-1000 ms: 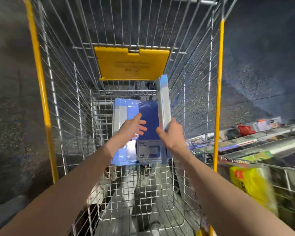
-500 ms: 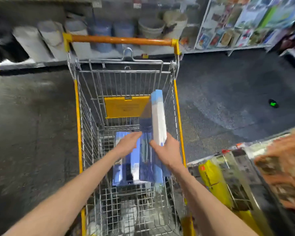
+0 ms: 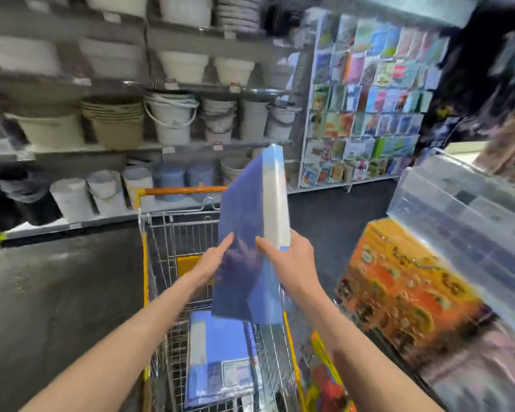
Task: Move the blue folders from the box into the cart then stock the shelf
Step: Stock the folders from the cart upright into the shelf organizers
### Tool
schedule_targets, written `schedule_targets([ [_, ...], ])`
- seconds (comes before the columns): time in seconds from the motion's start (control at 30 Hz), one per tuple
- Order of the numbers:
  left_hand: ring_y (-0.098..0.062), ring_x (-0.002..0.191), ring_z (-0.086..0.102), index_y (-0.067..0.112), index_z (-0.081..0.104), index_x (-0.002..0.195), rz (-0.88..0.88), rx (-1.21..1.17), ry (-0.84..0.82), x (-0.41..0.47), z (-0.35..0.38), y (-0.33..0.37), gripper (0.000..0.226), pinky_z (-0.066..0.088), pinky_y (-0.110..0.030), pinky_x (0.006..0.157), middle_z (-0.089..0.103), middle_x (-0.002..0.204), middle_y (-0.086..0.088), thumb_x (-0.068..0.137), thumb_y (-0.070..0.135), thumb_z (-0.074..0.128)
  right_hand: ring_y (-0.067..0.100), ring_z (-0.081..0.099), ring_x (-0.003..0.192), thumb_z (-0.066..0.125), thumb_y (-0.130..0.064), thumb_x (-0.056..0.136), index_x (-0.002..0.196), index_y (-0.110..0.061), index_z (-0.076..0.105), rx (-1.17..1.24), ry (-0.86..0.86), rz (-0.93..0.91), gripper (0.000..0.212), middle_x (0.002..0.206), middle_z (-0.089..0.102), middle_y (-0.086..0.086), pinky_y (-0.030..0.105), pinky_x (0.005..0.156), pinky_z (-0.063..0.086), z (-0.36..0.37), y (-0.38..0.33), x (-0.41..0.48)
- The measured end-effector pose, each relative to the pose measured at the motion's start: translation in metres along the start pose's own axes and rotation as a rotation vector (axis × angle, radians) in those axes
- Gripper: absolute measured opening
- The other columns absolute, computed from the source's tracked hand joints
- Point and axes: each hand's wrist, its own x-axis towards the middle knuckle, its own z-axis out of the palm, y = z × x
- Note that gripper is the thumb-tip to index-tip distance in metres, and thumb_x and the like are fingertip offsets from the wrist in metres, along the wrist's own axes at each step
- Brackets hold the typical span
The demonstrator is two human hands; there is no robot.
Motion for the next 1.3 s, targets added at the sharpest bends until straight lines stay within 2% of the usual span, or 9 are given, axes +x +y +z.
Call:
schedule_targets([
  [0.07,-0.015,0.053,0.038,0.024,0.070,0.072,0.009,0.001,0.023,-0.009,0.003,0.028,0.075,0.024,-0.028,0.051,0.042,0.060,0.002,0.055,0.096,0.057,0.001,0.054,0.061,0.077,-0.026,0.081,0.084,-0.014,0.069,0.021,0.033,-0.023,0.014,0.075,0.069,-0.002,0.022,0.057,0.045,-0.016,-0.024,0.000],
  [0.17,-0.016,0.051,0.038,0.023,0.069,0.053,0.077,-0.073,0.025,-0.015,0.002,0.062,0.071,0.027,-0.027,0.050,0.043,0.060,0.001,0.048,0.094,0.066,0.000,0.051,0.058,0.079,-0.025,0.082,0.078,-0.014,0.068,0.090,0.062,-0.070,0.015,0.069,0.065,-0.006,0.021,0.055,0.042,-0.040,-0.061,-0.002],
  [0.4,-0.015,0.054,0.044,0.020,0.056,0.060,0.376,-0.226,0.109,-0.059,0.021,0.174,0.055,0.032,-0.027,0.047,0.053,0.054,0.007,0.065,0.070,0.080,0.004,0.052,0.056,0.079,-0.031,0.083,0.076,-0.018,0.068,0.061,0.064,-0.249,0.019,0.061,0.061,-0.012,0.020,0.053,0.042,-0.110,-0.158,0.001],
  [0.57,-0.017,0.055,0.051,0.016,0.061,0.070,0.524,-0.349,0.069,-0.100,0.050,0.240,0.063,0.041,-0.029,0.053,0.058,0.062,-0.001,0.055,0.071,0.086,0.004,0.046,0.044,0.076,-0.044,0.084,0.067,-0.025,0.060,-0.038,0.034,-0.274,0.030,0.048,0.051,-0.016,0.014,0.045,0.036,-0.166,-0.229,-0.007],
  [0.7,-0.022,0.083,0.076,0.004,0.073,0.095,0.620,-0.434,-0.013,-0.137,0.091,0.291,0.077,0.062,-0.039,0.074,0.078,0.092,-0.002,0.050,0.064,0.092,0.004,0.065,0.070,0.076,-0.052,0.080,0.098,-0.023,0.068,-0.052,0.160,-0.355,0.035,0.083,0.070,-0.011,0.016,0.060,0.046,-0.221,-0.269,-0.022],
  [0.8,-0.022,0.079,0.076,0.002,0.072,0.099,0.666,-0.461,-0.051,-0.172,0.125,0.322,0.063,0.062,-0.035,0.064,0.078,0.093,-0.005,0.064,0.051,0.090,0.001,0.070,0.075,0.079,-0.044,0.081,0.099,-0.028,0.064,-0.056,0.264,-0.393,0.028,0.088,0.072,-0.013,0.017,0.061,0.050,-0.259,-0.291,-0.032],
  [1.0,-0.017,0.067,0.074,0.008,0.073,0.090,0.736,-0.446,-0.148,-0.231,0.190,0.371,0.051,0.062,-0.033,0.059,0.078,0.080,-0.001,0.064,0.048,0.091,0.007,0.066,0.066,0.079,-0.039,0.080,0.084,-0.021,0.068,-0.089,0.475,-0.426,0.021,0.078,0.071,-0.009,0.027,0.060,0.049,-0.334,-0.325,-0.067],
  [1.2,-0.026,0.081,0.077,0.012,0.078,0.094,0.820,-0.386,-0.321,-0.281,0.256,0.404,0.071,0.063,-0.047,0.077,0.079,0.088,-0.004,0.049,0.066,0.091,0.019,0.072,0.076,0.081,-0.049,0.072,0.088,-0.012,0.072,-0.197,0.661,-0.468,0.042,0.081,0.074,0.002,0.037,0.063,0.057,-0.405,-0.355,-0.120],
  [1.3,-0.024,0.083,0.077,0.015,0.079,0.087,0.890,-0.397,-0.351,-0.308,0.291,0.417,0.074,0.063,-0.048,0.078,0.079,0.085,0.001,0.042,0.074,0.088,0.024,0.072,0.082,0.079,-0.060,0.064,0.091,-0.006,0.072,-0.259,0.737,-0.499,0.061,0.092,0.074,0.015,0.052,0.073,0.057,-0.436,-0.370,-0.146],
])
